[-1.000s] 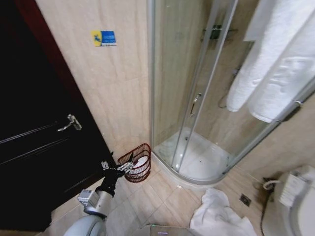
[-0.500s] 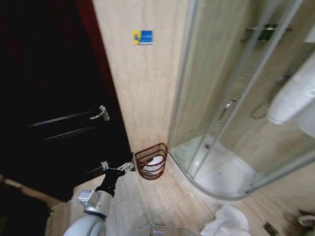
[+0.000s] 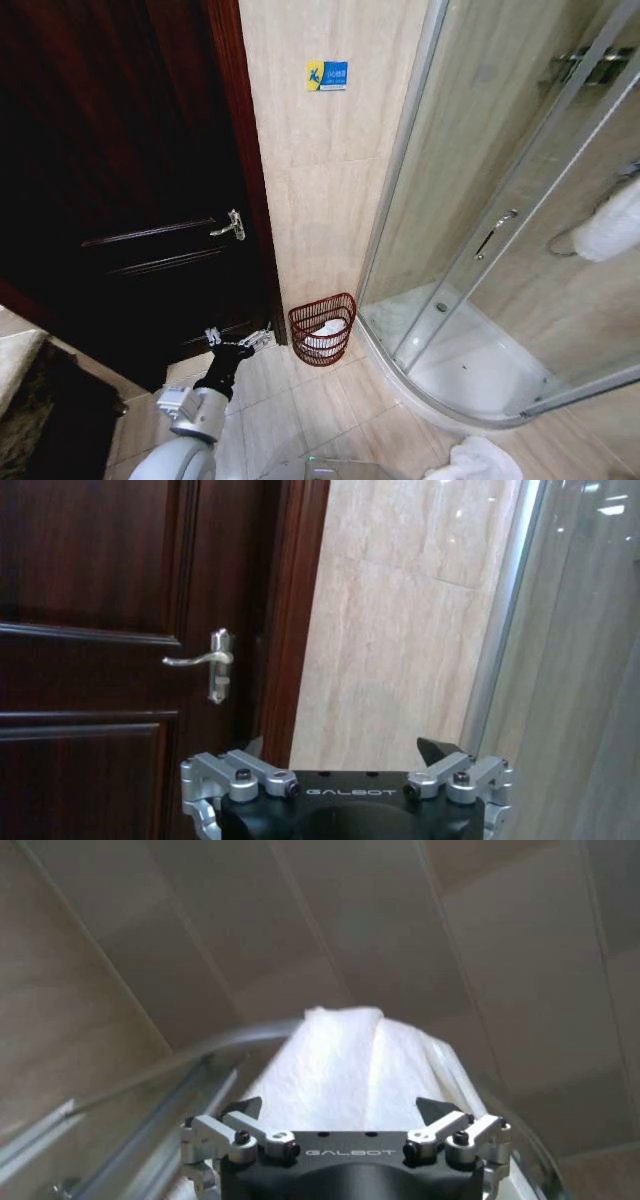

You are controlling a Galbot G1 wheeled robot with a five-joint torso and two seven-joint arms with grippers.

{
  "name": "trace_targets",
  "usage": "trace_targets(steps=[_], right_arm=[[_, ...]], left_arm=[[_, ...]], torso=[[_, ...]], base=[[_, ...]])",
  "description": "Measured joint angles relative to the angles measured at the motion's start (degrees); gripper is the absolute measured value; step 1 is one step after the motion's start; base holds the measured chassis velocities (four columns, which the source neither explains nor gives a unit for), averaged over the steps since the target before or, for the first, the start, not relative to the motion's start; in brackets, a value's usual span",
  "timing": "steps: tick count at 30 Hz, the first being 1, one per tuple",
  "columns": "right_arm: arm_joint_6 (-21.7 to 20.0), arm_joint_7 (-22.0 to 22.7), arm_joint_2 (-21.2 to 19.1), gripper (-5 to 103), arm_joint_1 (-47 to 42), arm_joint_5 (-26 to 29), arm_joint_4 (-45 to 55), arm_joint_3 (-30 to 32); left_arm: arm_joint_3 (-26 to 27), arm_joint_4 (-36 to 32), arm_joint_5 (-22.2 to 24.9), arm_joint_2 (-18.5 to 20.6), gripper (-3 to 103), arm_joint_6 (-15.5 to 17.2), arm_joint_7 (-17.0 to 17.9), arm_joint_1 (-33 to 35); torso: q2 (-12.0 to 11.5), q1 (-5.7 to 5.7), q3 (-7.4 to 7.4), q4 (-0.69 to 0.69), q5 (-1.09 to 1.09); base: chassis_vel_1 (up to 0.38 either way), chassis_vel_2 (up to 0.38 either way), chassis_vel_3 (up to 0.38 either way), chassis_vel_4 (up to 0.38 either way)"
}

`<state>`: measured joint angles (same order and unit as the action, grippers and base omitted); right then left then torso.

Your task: Discard the used towel into the hamper.

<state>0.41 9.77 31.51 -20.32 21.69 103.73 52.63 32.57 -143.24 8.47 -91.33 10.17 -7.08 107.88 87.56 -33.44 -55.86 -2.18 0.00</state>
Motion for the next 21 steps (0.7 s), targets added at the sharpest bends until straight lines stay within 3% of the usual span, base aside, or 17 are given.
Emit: trace_targets(steps=[15,20,21], right_arm=[[-5.2,-0.9,-4.0,100,7.9,9.1,-8.5,-2.7],[-8.3,-3.7,-6.0,103,8.6,13.7,-10.2,-3.6],[-8.9,-4.4,-6.4,99,8.4,14.8,-10.3,-3.8]], left_arm=[[0.0,0.0,0.0,0.0,100,0.0,0.0,0.0],[0.0,0.0,0.0,0.0,100,0.0,0.0,0.0],[0.0,0.0,0.0,0.0,100,0.0,0.0,0.0]], torso=[[0.1,-0.04,-0.04,-0.02,-0.01],[0.1,-0.05,-0.05,-0.01,0.00],[0.1,-0.05,-0.05,-0.01,-0.01]], base=[[0.000,0.000,0.000,0.000],[0.000,0.000,0.000,0.000],[0.000,0.000,0.000,0.000]])
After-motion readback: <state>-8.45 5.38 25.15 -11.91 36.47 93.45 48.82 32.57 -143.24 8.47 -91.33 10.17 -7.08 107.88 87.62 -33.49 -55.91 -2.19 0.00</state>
